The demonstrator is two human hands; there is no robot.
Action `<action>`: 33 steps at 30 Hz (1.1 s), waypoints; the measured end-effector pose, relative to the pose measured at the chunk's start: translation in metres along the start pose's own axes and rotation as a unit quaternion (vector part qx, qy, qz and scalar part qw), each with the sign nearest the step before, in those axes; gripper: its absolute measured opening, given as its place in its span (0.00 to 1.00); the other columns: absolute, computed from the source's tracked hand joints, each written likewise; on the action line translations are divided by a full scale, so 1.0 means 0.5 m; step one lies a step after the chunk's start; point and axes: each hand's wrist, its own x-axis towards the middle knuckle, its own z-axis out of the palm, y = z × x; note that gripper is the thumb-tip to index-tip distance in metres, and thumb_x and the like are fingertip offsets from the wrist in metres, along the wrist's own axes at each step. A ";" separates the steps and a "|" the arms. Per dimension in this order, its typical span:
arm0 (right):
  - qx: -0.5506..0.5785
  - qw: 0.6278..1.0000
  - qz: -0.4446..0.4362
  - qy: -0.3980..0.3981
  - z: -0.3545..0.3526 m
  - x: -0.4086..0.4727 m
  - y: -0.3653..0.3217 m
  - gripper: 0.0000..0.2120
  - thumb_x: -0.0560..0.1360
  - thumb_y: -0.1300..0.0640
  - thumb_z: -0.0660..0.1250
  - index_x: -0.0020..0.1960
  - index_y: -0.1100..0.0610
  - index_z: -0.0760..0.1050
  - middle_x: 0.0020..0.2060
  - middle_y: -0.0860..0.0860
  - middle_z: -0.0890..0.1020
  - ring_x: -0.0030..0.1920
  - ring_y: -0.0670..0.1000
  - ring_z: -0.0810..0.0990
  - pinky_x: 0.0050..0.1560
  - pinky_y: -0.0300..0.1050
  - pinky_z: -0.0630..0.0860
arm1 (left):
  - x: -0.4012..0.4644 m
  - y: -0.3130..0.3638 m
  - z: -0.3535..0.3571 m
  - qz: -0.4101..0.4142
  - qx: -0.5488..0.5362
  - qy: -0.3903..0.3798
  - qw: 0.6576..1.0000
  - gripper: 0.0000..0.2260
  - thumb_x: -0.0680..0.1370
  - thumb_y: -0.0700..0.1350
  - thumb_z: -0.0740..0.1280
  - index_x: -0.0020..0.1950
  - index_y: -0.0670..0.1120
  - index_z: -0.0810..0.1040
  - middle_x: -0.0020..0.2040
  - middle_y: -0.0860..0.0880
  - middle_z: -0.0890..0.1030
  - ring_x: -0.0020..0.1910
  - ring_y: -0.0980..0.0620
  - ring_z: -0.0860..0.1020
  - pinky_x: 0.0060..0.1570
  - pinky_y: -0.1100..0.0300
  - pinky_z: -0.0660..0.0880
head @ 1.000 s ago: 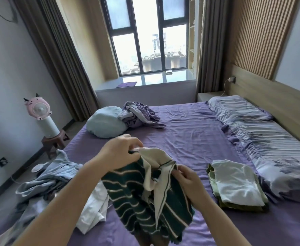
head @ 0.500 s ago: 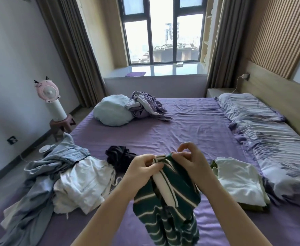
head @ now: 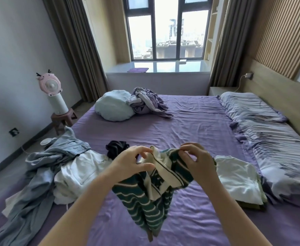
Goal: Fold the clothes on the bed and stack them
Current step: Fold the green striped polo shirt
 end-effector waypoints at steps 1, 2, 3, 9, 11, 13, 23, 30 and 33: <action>0.000 1.000 0.013 -0.007 0.000 0.008 0.004 0.03 0.75 0.62 0.67 0.46 0.55 0.79 0.38 0.45 0.78 0.40 0.43 0.77 0.41 0.24 0.68 | -0.003 -0.011 -0.012 0.001 0.069 -0.019 0.997 0.27 0.67 0.61 0.74 0.64 0.57 0.74 0.49 0.57 0.75 0.46 0.60 0.74 0.44 0.71 0.68; -0.007 0.999 0.023 -0.021 0.001 0.015 0.011 0.04 0.77 0.61 0.65 0.47 0.53 0.75 0.36 0.44 0.77 0.37 0.41 0.75 0.38 0.24 0.67 | -0.007 -0.023 -0.023 -0.004 0.118 -0.036 0.992 0.30 0.67 0.62 0.74 0.66 0.58 0.72 0.50 0.56 0.72 0.46 0.60 0.73 0.43 0.71 0.67; -0.020 0.999 0.027 -0.032 0.003 0.022 0.019 0.04 0.79 0.60 0.62 0.48 0.52 0.72 0.34 0.44 0.75 0.35 0.40 0.73 0.35 0.25 0.67 | -0.011 -0.035 -0.033 -0.013 0.149 -0.050 0.987 0.32 0.67 0.61 0.75 0.68 0.57 0.70 0.51 0.55 0.71 0.47 0.59 0.72 0.45 0.70 0.68; -0.080 0.993 0.060 -0.059 0.000 0.050 0.071 0.05 0.81 0.58 0.59 0.53 0.58 0.70 0.34 0.50 0.75 0.34 0.52 0.73 0.34 0.43 0.62 | -0.032 -0.071 -0.092 -0.018 0.206 -0.097 0.974 0.21 0.70 0.48 0.75 0.62 0.54 0.76 0.51 0.55 0.71 0.46 0.60 0.72 0.44 0.76 0.66; -0.073 0.994 0.068 -0.048 -0.013 0.050 0.085 0.05 0.80 0.58 0.61 0.53 0.60 0.71 0.35 0.51 0.76 0.35 0.52 0.73 0.35 0.42 0.62 | -0.040 -0.081 -0.104 -0.002 0.184 -0.103 0.977 0.21 0.70 0.45 0.75 0.62 0.55 0.77 0.49 0.56 0.72 0.44 0.64 0.72 0.43 0.78 0.65; -0.074 0.993 0.071 -0.056 -0.028 0.042 0.099 0.05 0.78 0.57 0.65 0.50 0.58 0.72 0.35 0.50 0.77 0.34 0.51 0.74 0.36 0.40 0.64 | -0.052 -0.092 -0.110 0.014 0.152 -0.097 0.984 0.19 0.71 0.42 0.75 0.60 0.56 0.78 0.47 0.58 0.75 0.44 0.66 0.74 0.45 0.76 0.67; 0.063 0.959 0.195 -0.195 -0.008 -0.037 0.140 0.04 0.76 0.53 0.67 0.45 0.53 0.75 0.37 0.53 0.81 0.37 0.52 0.79 0.40 0.48 0.74 | -0.070 -0.141 -0.071 -0.148 -0.152 -0.165 0.963 0.11 0.72 0.57 0.70 0.47 0.52 0.84 0.42 0.49 0.84 0.42 0.51 0.83 0.39 0.62 0.77; 0.043 0.902 0.324 -0.280 0.096 -0.003 0.233 0.07 0.76 0.48 0.66 0.46 0.52 0.77 0.37 0.49 0.81 0.37 0.45 0.79 0.36 0.36 0.72 | 0.052 -0.293 -0.026 -0.265 -0.185 -0.210 0.923 0.13 0.75 0.56 0.68 0.43 0.47 0.82 0.38 0.51 0.80 0.37 0.57 0.78 0.38 0.66 0.74; -0.039 0.895 0.344 -0.281 0.185 0.003 0.316 0.07 0.77 0.49 0.65 0.45 0.53 0.75 0.40 0.50 0.80 0.41 0.48 0.77 0.39 0.40 0.70 | 0.108 -0.404 0.082 -0.238 -0.061 -0.186 0.951 0.09 0.77 0.53 0.67 0.41 0.51 0.81 0.37 0.57 0.80 0.36 0.63 0.76 0.37 0.70 0.71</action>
